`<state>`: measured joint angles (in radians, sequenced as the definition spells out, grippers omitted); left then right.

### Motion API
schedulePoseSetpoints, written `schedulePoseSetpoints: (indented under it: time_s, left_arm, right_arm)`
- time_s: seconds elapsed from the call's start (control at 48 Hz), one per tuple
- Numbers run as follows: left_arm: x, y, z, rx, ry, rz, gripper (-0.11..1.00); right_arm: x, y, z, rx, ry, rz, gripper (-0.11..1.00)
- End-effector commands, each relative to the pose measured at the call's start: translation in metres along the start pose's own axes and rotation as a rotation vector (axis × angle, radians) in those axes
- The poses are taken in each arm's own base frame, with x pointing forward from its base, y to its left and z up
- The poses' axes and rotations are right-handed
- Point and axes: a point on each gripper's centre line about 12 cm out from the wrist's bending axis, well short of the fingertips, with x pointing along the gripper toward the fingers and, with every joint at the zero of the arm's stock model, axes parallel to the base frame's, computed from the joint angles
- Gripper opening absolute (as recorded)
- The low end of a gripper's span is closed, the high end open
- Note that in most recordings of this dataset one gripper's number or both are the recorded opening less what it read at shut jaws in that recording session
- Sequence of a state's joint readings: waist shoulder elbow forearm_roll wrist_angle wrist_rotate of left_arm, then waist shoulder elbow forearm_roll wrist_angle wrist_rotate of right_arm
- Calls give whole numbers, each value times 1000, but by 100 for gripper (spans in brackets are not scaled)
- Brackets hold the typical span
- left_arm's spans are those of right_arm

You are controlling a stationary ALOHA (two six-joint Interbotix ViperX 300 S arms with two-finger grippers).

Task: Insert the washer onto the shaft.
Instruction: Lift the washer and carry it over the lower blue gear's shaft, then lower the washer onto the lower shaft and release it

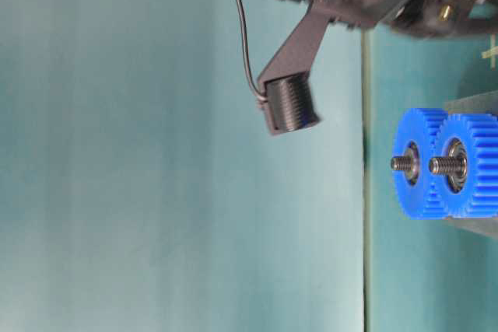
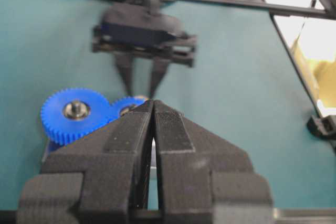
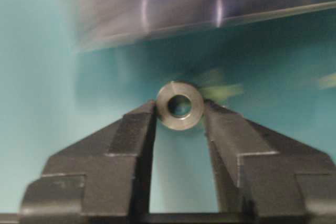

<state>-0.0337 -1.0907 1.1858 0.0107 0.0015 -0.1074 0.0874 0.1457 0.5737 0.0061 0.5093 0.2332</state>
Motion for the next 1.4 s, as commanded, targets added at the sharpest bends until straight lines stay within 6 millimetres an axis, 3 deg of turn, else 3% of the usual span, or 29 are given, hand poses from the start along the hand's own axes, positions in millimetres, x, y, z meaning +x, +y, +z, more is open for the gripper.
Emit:
schedulePoseSetpoints:
  time_s: [0.0, 0.125, 0.312, 0.687, 1.104, 1.374]
  left_arm:
    - [1, -1, 12, 1, -34, -2, 7]
    - [1, -1, 12, 1, -34, -2, 7]
    - [1, -1, 11, 3, -32, -2, 7]
    - [0, -1, 9, 1, -32, -2, 7]
    - [0, 0, 9, 1, -32, 0, 7]
    - [0, -1, 10, 0, -34, -2, 7]
  right_arm:
    - [-36, 6, 26, 7, -83, 21, 30]
    - [-58, 10, 39, 4, -92, 24, 30]
    - [-74, 14, 60, 3, -110, 27, 30]
    - [-77, 7, 94, -20, -157, -17, 30]
    - [-62, -1, 101, -10, -131, -33, 30]
    - [-61, 0, 103, -16, -137, -33, 30]
